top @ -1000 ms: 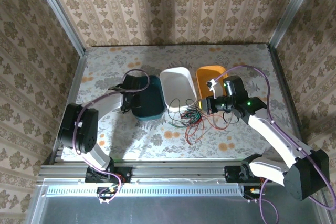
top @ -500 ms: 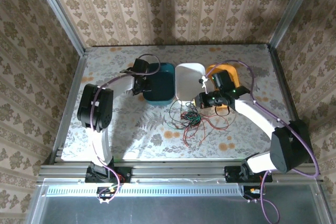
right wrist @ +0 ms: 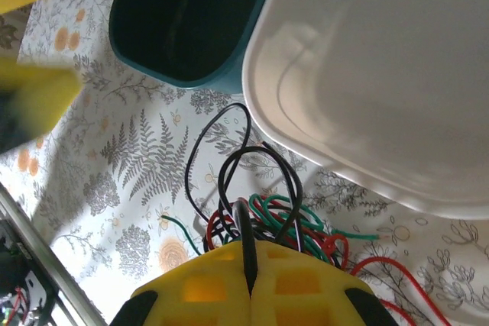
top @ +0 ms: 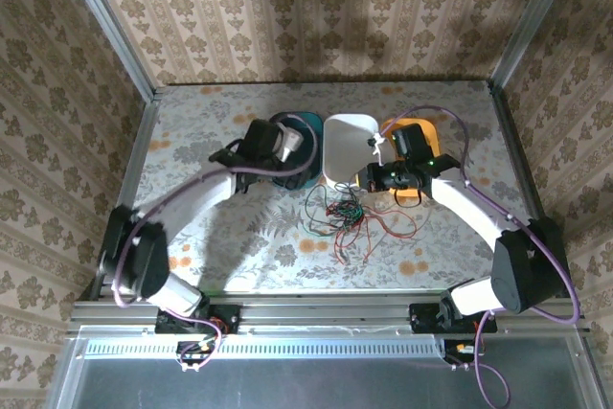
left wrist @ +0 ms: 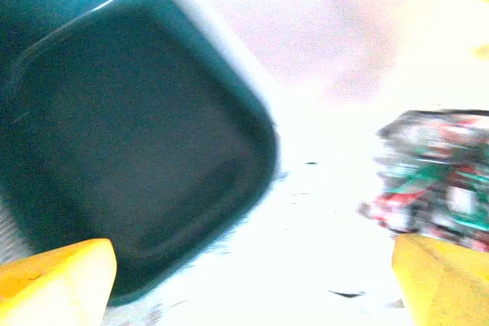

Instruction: Untangle the cables

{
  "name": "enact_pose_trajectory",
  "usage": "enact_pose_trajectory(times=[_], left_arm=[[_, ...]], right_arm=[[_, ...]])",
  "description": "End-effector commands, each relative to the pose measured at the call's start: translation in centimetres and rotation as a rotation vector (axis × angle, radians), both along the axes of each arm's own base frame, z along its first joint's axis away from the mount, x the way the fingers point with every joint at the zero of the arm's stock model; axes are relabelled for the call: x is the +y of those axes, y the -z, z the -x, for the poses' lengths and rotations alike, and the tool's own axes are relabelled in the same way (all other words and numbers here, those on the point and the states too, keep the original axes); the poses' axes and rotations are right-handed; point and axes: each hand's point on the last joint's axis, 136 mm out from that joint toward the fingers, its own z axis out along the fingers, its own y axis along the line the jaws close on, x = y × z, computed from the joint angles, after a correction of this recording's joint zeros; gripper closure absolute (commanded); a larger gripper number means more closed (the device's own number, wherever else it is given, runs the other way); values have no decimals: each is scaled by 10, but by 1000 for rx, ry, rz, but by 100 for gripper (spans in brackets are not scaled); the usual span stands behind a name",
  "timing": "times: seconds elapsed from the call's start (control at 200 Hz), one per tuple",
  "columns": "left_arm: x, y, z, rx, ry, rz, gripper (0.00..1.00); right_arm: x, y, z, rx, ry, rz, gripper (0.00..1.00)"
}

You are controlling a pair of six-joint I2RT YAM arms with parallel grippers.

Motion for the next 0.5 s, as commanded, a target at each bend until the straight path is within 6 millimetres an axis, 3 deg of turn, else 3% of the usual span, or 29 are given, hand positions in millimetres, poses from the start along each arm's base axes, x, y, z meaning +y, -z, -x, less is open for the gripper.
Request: enact_pose_trajectory(times=[0.0,0.175,0.315,0.405,0.495], left_arm=[[-30,37,39,31,208,-37,8],[-75,61,49,3,309,-27,15],[-91,78,44,-20,343,-33,21],[-98,87,39,-13,353,-40,32],[-103,94,35,-4,353,-32,49]], right_arm=[[-4,-9,6,20,25,-58,100],[-7,-11,5,48,61,-106,100],[-13,-10,3,68,88,-121,100],[-14,-14,1,77,98,-158,100],[-14,-19,1,74,101,-181,100]])
